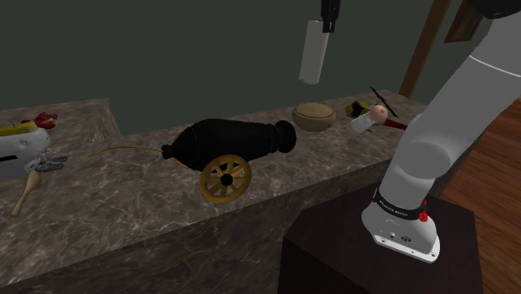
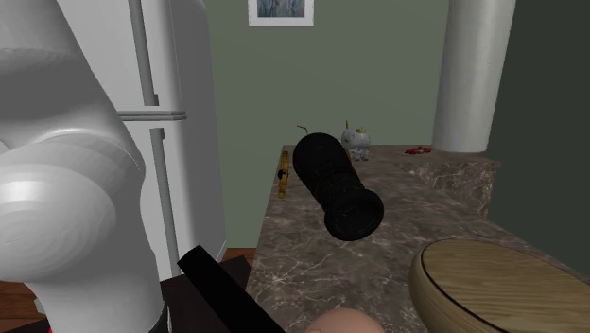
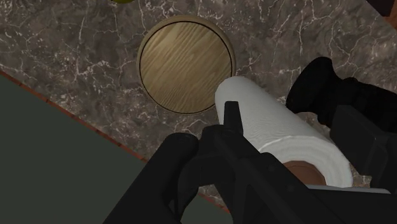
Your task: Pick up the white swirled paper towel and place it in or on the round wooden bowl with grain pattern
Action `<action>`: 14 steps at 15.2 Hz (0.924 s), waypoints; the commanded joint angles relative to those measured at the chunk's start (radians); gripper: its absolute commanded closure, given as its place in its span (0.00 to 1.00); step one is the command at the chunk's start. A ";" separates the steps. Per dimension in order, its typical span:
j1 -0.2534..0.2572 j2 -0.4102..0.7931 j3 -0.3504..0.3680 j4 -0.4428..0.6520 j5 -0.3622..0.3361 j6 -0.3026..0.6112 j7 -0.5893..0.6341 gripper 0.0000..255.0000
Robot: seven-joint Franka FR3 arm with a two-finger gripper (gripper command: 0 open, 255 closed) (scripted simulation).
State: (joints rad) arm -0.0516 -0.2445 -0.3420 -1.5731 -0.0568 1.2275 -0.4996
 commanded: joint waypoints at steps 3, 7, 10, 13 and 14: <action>-0.034 0.117 -0.081 0.152 0.014 -0.040 -0.122 1.00; -0.060 0.180 -0.121 0.205 0.030 -0.036 -0.186 1.00; -0.057 0.150 -0.114 0.130 0.019 0.013 -0.176 1.00; -0.054 0.126 -0.109 0.061 0.010 0.060 -0.167 1.00; -0.054 0.118 -0.108 0.039 0.007 0.075 -0.165 1.00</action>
State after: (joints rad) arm -0.1065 -0.1166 -0.4520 -1.5113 -0.0460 1.2881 -0.6683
